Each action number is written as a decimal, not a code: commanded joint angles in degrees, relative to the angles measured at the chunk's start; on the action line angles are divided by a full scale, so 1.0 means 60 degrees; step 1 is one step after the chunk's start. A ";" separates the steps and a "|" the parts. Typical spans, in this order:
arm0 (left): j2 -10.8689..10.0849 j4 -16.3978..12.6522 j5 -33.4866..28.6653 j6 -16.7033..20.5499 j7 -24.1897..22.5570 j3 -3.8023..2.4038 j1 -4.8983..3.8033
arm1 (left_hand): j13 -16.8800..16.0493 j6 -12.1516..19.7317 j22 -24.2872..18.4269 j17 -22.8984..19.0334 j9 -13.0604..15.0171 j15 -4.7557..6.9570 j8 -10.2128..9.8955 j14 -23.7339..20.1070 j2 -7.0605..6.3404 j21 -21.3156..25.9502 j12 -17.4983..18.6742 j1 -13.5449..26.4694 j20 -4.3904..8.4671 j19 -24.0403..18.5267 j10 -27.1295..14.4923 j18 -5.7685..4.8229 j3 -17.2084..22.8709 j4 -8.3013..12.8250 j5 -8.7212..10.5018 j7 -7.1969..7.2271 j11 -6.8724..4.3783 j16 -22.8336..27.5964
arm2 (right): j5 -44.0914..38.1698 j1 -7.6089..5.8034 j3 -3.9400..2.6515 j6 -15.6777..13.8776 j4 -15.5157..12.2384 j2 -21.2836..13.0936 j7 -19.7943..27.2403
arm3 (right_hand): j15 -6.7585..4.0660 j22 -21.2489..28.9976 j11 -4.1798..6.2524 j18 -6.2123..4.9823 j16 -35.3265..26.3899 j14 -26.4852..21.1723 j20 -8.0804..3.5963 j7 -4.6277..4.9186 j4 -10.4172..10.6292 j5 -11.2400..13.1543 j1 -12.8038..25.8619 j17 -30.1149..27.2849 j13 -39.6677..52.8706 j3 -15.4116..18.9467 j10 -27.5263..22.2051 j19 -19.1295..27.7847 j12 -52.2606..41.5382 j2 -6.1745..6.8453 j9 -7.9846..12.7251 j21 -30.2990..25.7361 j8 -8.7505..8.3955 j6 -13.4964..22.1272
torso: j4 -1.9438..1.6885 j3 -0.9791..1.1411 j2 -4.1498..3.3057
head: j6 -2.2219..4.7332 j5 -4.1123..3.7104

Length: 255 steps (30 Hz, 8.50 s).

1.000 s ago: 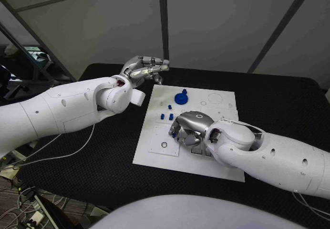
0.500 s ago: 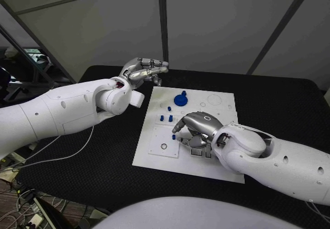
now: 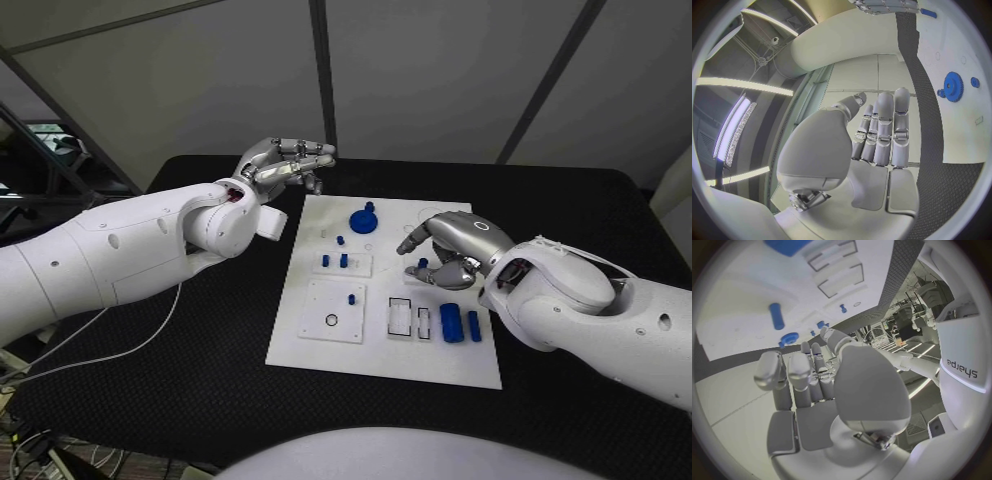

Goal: Assemble the parts on the task board

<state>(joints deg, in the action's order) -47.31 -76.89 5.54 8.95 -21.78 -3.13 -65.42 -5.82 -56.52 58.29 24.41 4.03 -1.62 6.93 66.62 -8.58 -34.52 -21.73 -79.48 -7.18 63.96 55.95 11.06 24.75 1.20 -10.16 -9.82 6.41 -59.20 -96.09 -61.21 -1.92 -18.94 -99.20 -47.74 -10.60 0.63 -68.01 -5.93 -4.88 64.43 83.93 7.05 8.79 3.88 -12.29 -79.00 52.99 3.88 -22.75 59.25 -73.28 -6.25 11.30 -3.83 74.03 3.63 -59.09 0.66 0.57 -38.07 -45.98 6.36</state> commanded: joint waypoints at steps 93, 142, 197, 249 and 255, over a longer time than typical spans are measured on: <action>0.0325 0.0149 -0.0029 -0.0295 0.0076 -0.0003 0.0004 | 0.0008 0.0201 -0.0045 -0.0084 -0.0040 -0.0025 -0.0009 -0.0075 0.0060 0.0087 -0.0173 0.0069 -0.0023 -0.0038 -0.0061 -0.0099 -0.0067 0.0029 -0.0031 -0.0136 0.0046 0.0036 | 0.0149 0.0284 0.0610 0.0843 0.0488 0.2404 0.0357 | -0.0311 -0.1153 0.0424 0.0157 0.0663 0.0153 -0.0351 -0.0173 -0.0312 0.0133 -0.0846 0.0423 0.0250 -0.0942 0.1892 -0.0880 -0.0961 -0.0679 -0.0178 0.0873 0.0413 -0.1132 | -0.0018 -0.0021 0.0000 | -0.0325 0.0566; 0.0341 0.0177 -0.0029 -0.0354 0.0124 -0.0003 0.0002 | 0.0012 0.0220 -0.0051 -0.0096 -0.0039 -0.0036 -0.0009 -0.0078 0.0064 0.0094 -0.0184 0.0078 -0.0029 -0.0038 -0.0074 -0.0101 -0.0073 0.0024 -0.0031 -0.0148 0.0056 0.0032 | -0.0209 0.0427 0.0851 0.1066 0.0686 0.2836 -0.0015 | 0.0012 -0.0316 0.0049 -0.0057 0.0359 -0.0054 -0.0062 0.0020 -0.0053 -0.0008 0.0053 -0.0167 -0.0033 -0.0443 0.0474 -0.0148 -0.0190 -0.0131 -0.0006 0.0207 -0.0004 -0.0214 | -0.0014 -0.0024 0.0008 | -0.0374 0.0611; 0.0079 -0.0100 -0.0030 -0.0390 0.0150 0.0049 0.0194 | 0.0021 0.0258 -0.0063 -0.0118 -0.0037 -0.0051 -0.0008 -0.0085 0.0067 0.0108 -0.0199 0.0095 -0.0041 -0.0038 -0.0109 -0.0103 -0.0087 0.0018 -0.0032 -0.0166 0.0072 0.0026 | 0.2020 0.0704 0.0689 -0.0105 -0.1615 -0.2230 -0.2742 | -0.0541 -0.2960 0.0788 0.0610 0.3313 0.0620 -0.0525 -0.0505 0.2130 -0.1769 0.0787 0.4083 1.0839 0.5531 0.3508 -0.2208 -1.1561 -0.0995 -0.0648 0.2150 0.2657 0.0380 | 0.0385 -0.0022 0.0167 | 0.0047 -0.1506; -0.0045 -0.0149 -0.0030 -0.0522 0.0202 0.0047 0.0203 | 0.0022 0.0239 -0.0073 -0.0136 -0.0026 -0.0058 0.0021 -0.0089 0.0093 0.0120 -0.0229 0.0117 -0.0051 -0.0039 -0.0110 -0.0103 -0.0095 -0.0001 -0.0036 -0.0168 0.0075 0.0018 | 0.2771 0.1136 0.0688 -0.0482 -0.1279 -0.1251 -0.3872 | -0.0646 -0.2990 0.0918 0.0612 0.3352 0.0628 -0.0618 -0.0638 0.2097 -0.3604 0.0260 0.4213 1.1267 0.5419 0.3594 -0.2208 -1.1567 -0.1562 -0.0801 0.2161 0.3200 0.0315 | 0.0418 -0.0037 0.0165 | -0.0141 -0.1414; -0.0037 -0.0116 -0.0030 -0.0528 0.0211 0.0048 0.0203 | 0.0022 0.0239 -0.0073 -0.0136 -0.0026 -0.0058 0.0021 -0.0089 0.0093 0.0120 -0.0229 0.0117 -0.0051 -0.0039 -0.0110 -0.0103 -0.0095 -0.0001 -0.0036 -0.0168 0.0075 0.0018 | 0.3762 0.1131 0.0682 -0.0954 -0.1730 -0.1480 -0.3966 | -0.0650 -0.2998 0.0918 0.0615 0.3360 0.0633 -0.0626 -0.0634 0.2124 -0.3741 0.0303 0.4234 1.1284 0.5441 0.3602 -0.2214 -1.1550 -0.1589 -0.0799 0.2166 0.3193 0.0318 | 0.0417 -0.0038 0.0157 | -0.0139 -0.1413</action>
<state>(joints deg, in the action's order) -47.55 -77.58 5.53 6.54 -20.42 -2.81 -64.13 -5.78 -55.38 57.91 23.65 3.88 -1.74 6.93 66.35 -8.12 -34.07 -22.90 -79.02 -7.18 63.97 55.53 11.05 24.42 1.19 -10.17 -10.95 6.82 -59.24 -79.00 -54.61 2.02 -22.92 -109.07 -56.52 -31.81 -3.00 -74.91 0.01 -2.19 84.41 83.84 3.65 5.05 16.38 -34.59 -77.16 74.92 71.57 10.05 80.98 -84.06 -75.58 1.87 -8.30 86.73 22.58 -56.88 3.16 0.35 -37.09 -46.83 -2.11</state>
